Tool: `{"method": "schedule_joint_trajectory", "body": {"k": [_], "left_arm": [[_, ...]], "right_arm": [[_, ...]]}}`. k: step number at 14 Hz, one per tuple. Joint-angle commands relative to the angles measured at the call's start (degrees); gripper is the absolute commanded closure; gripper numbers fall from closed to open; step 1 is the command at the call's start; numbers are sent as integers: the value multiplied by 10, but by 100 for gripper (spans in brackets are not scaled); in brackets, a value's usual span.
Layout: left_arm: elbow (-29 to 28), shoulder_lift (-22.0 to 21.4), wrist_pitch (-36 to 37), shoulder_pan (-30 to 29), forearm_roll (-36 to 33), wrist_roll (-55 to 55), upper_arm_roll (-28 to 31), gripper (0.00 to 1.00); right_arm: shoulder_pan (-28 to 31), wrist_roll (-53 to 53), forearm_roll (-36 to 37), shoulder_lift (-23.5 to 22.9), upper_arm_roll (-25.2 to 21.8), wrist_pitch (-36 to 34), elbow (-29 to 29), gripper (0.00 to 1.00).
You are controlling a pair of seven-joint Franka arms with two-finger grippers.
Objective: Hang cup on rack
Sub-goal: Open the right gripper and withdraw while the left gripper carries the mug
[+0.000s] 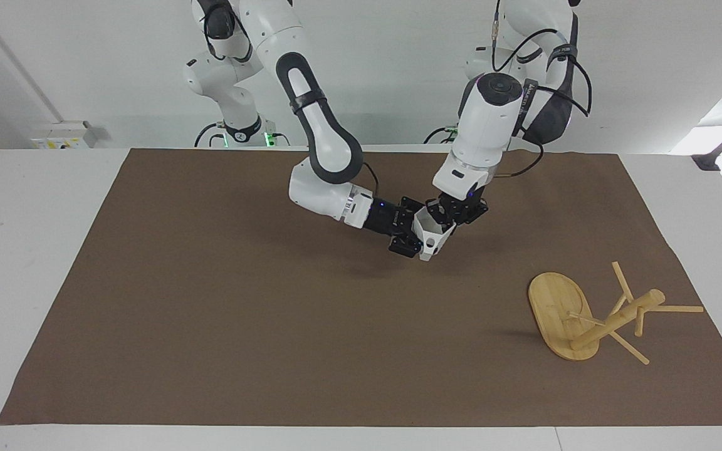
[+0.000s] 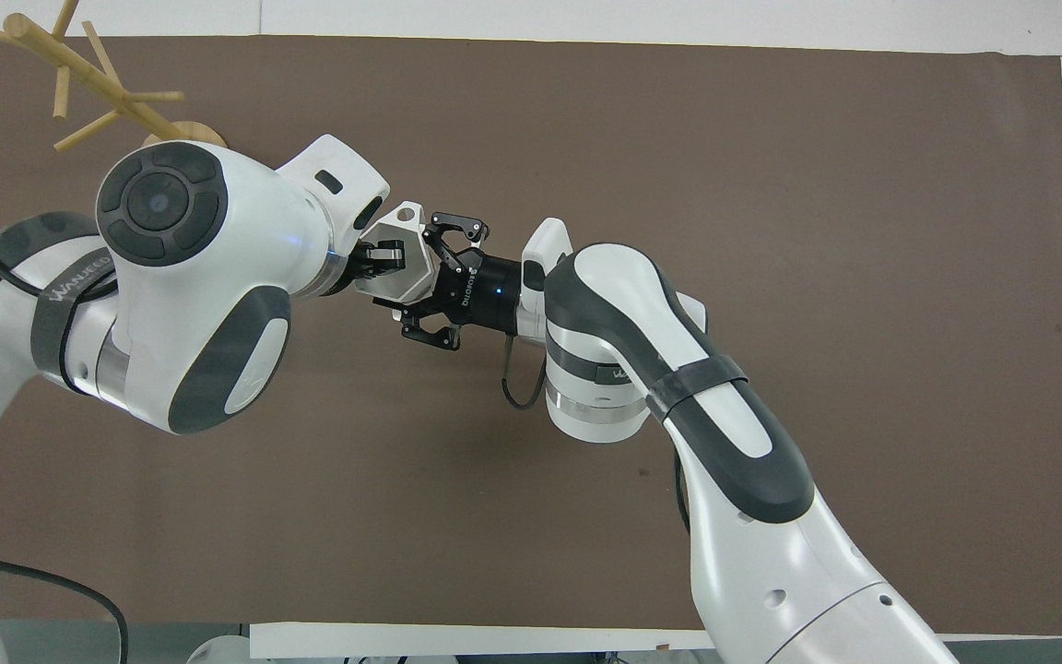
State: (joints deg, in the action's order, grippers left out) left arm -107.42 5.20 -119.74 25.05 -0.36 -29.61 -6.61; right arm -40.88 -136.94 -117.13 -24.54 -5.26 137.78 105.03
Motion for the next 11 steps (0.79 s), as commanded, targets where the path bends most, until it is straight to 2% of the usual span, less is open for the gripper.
{"method": "schedule_joint_trajectory", "body": {"k": [1,4,8,9,11], "left_arm": [[1,2,-19,-1,-4,-2,7,100],[2,2,-15,0,-4,-34,7,100],[-6,-5,-27,-6,-13,-92,11,100],[-23,-15,-58,-20,-16,-94,11,100],[-91,-53,-148,-43,-16,-100,11,100]], "right_arm": [[4,-10,-8,3,2,6,7,2],[34,-17,0,5,2,-8,12,1],[97,-24,25,24,2,-103,58,1],[125,-23,58,30,1,-136,69,1],[188,-23,148,36,1,-205,83,1]]}}
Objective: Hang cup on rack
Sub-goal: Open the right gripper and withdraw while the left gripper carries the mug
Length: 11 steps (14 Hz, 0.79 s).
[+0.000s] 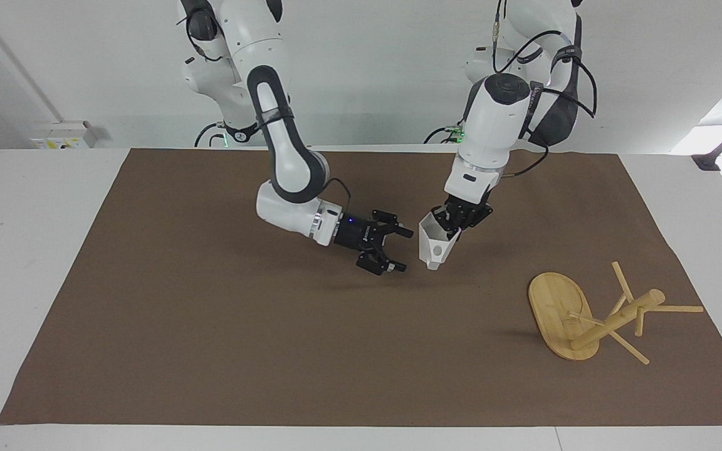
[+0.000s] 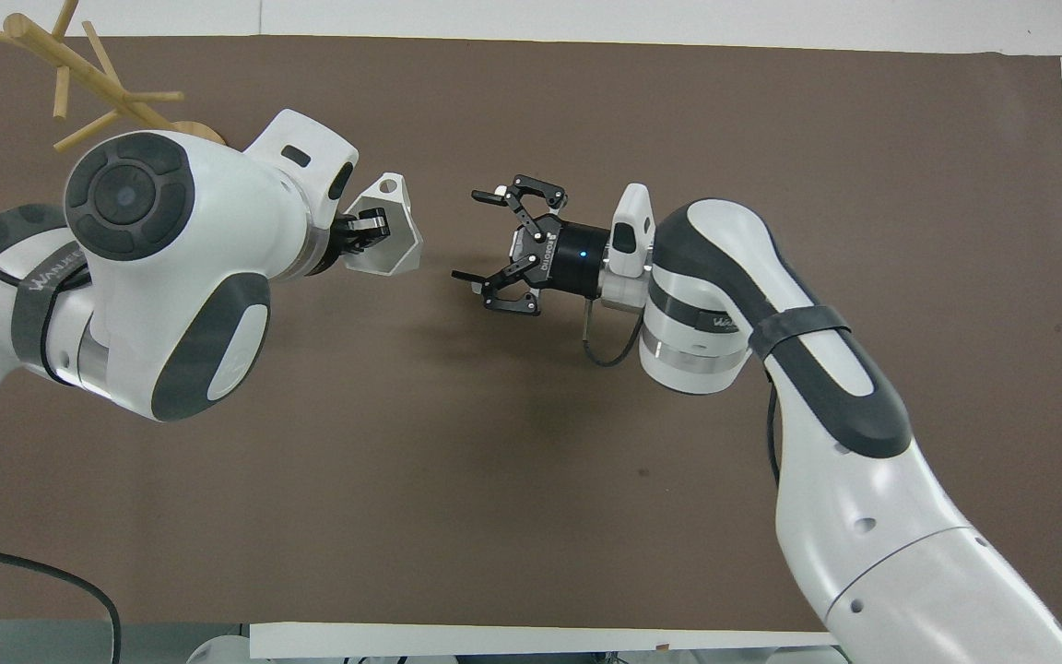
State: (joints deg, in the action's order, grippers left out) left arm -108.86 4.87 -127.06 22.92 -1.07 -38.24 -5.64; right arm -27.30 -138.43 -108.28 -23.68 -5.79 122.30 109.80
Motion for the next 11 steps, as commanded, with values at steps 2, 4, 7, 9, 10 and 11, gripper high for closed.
{"method": "schedule_joint_trajectory", "body": {"k": [2,4,7,9,10,11], "left_arm": [[-198,-99,-250,-43,-8,-31,0,100],[-265,-114,-358,-71,-8,-41,-1,100],[-321,-100,-539,-117,-9,-49,-2,100],[-321,-46,-648,-132,-7,-52,-3,100],[-319,-20,-700,-144,-7,-65,-4,100],[-318,1,-734,-150,-9,-74,-5,100]], "right_arm": [[135,-3,162,34,6,-130,36,1],[207,10,261,34,5,-198,30,1],[296,34,406,33,5,-279,4,1],[344,44,487,34,3,-311,-17,1],[366,61,546,38,3,-323,-34,1],[384,86,600,47,3,-337,-44,1]]}}
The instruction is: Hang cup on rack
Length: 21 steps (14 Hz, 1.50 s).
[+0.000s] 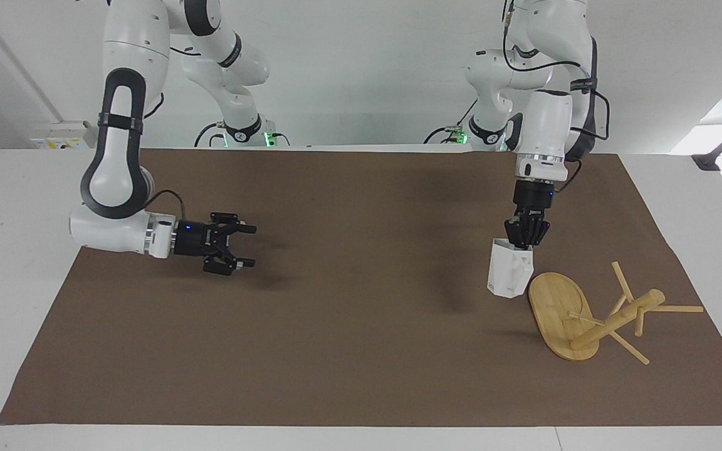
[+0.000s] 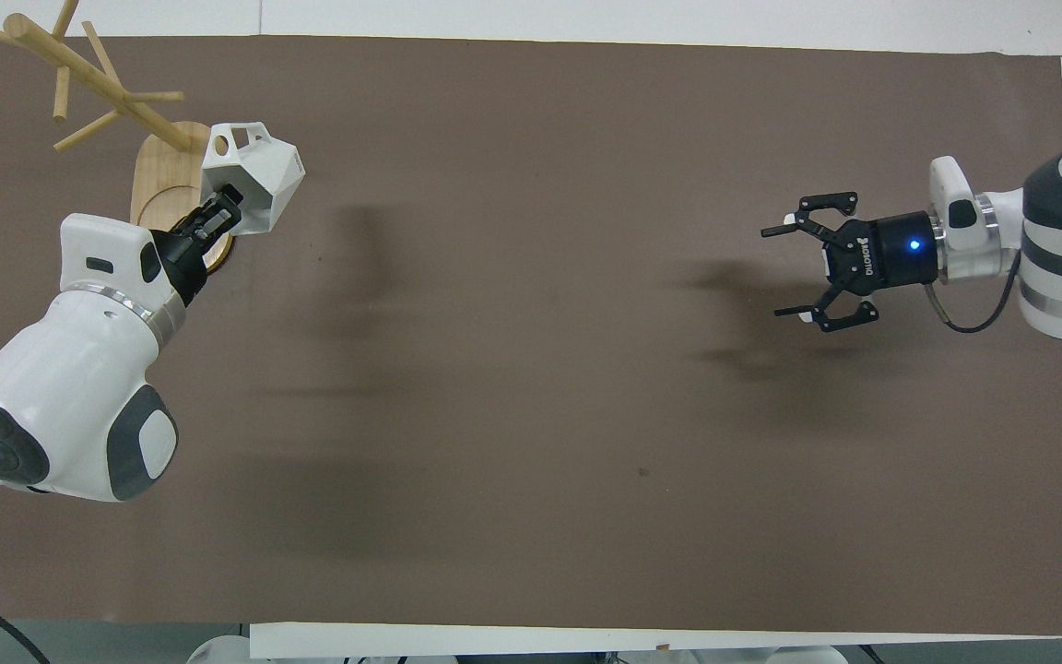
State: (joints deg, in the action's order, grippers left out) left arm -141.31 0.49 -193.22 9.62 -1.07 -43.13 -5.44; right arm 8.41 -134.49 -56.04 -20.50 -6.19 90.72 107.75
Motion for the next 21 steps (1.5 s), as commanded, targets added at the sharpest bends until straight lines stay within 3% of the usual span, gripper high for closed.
{"method": "schedule_joint_trajectory", "body": {"k": [1,4,7,11,13,16,21], "left_arm": [[20,60,-71,-30,-9,-28,-9,100],[52,84,-70,-36,-9,-38,-10,100],[66,103,-70,-47,-11,-38,-10,100],[74,114,-70,-51,-11,-38,-10,100],[86,125,-69,-52,-11,-38,-9,100],[93,135,-69,-59,-11,-39,-8,100],[97,136,-46,-82,-11,-41,-11,100]], "right_arm": [[39,79,113,28,7,-31,-26,1],[49,207,206,93,7,-37,-30,1],[49,359,269,128,7,-69,-61,1],[41,556,314,185,8,-61,-70,1],[25,687,364,208,33,-46,-71,0],[-7,819,381,217,43,-41,-71,1],[-14,926,412,217,41,-4,-89,0]]}}
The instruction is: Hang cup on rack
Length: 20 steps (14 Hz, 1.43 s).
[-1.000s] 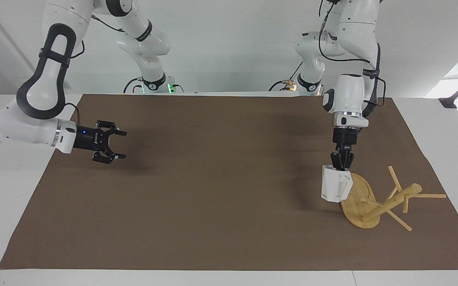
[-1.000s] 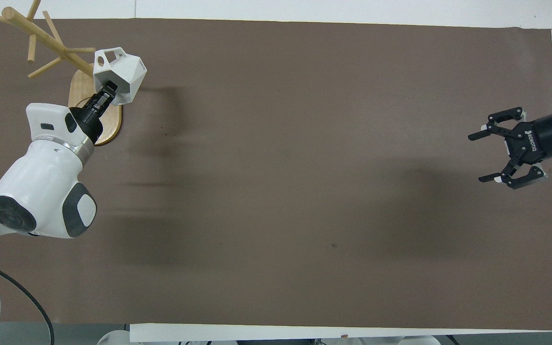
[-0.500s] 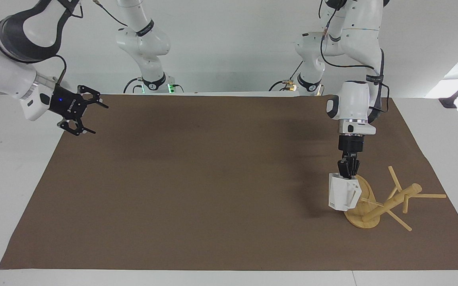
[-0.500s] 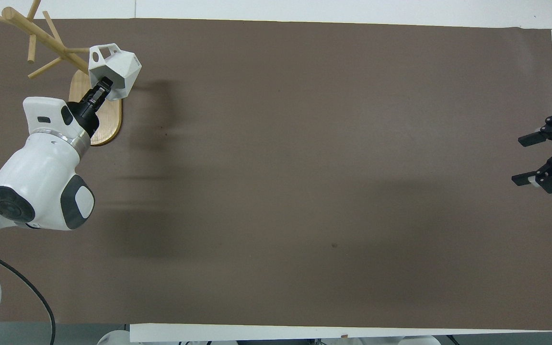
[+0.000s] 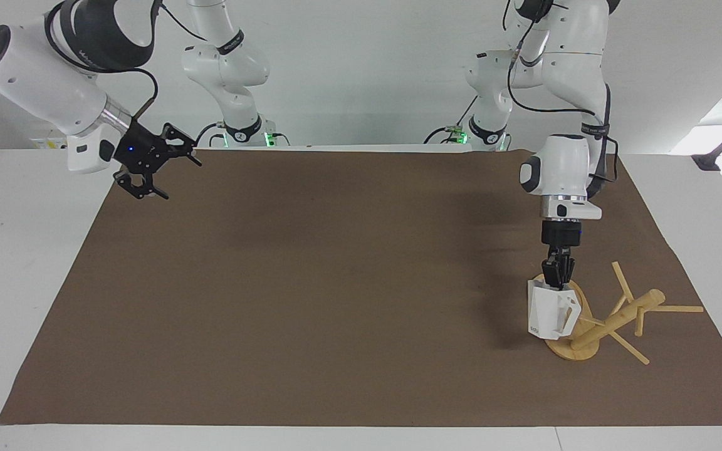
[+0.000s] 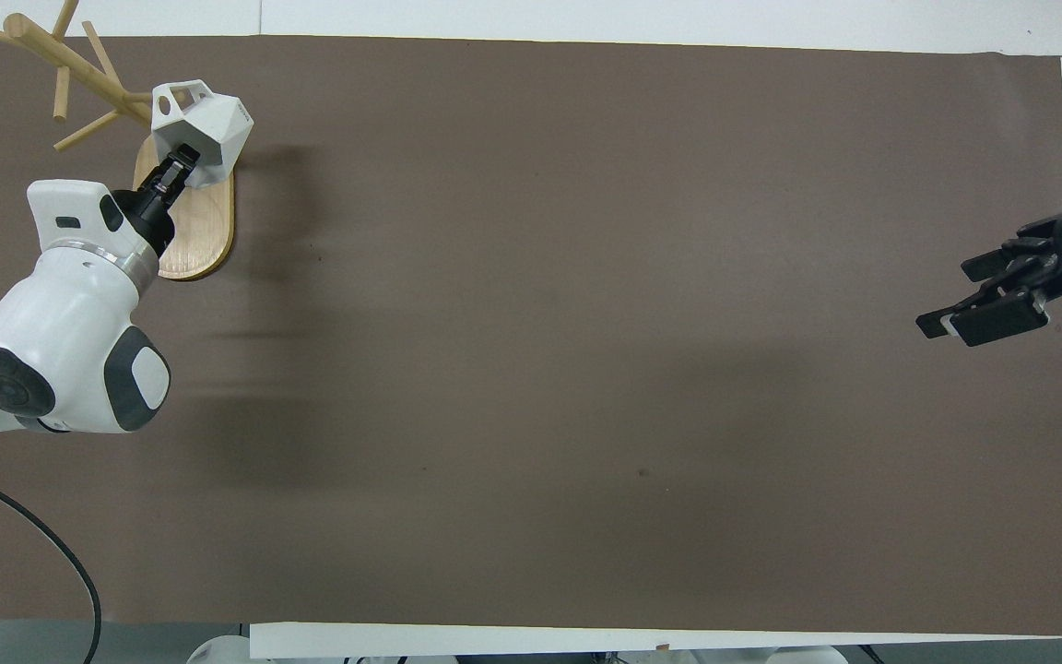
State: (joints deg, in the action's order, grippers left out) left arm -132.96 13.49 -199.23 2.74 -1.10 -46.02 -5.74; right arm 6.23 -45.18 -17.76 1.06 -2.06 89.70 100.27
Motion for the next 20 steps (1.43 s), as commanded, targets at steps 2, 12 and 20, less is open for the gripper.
{"method": "schedule_joint_trajectory", "body": {"k": [2,12,20], "left_arm": [[20,6,47,-20,-11,-12,-9,100],[-14,-67,111,-19,-3,-25,-9,55],[10,-268,573,-21,-3,-9,-4,1]], "right_arm": [[13,99,92,2,0,-36,-45,0],[-87,348,208,17,-44,-175,-127,0],[-61,392,206,3,-45,-141,-102,0]]}}
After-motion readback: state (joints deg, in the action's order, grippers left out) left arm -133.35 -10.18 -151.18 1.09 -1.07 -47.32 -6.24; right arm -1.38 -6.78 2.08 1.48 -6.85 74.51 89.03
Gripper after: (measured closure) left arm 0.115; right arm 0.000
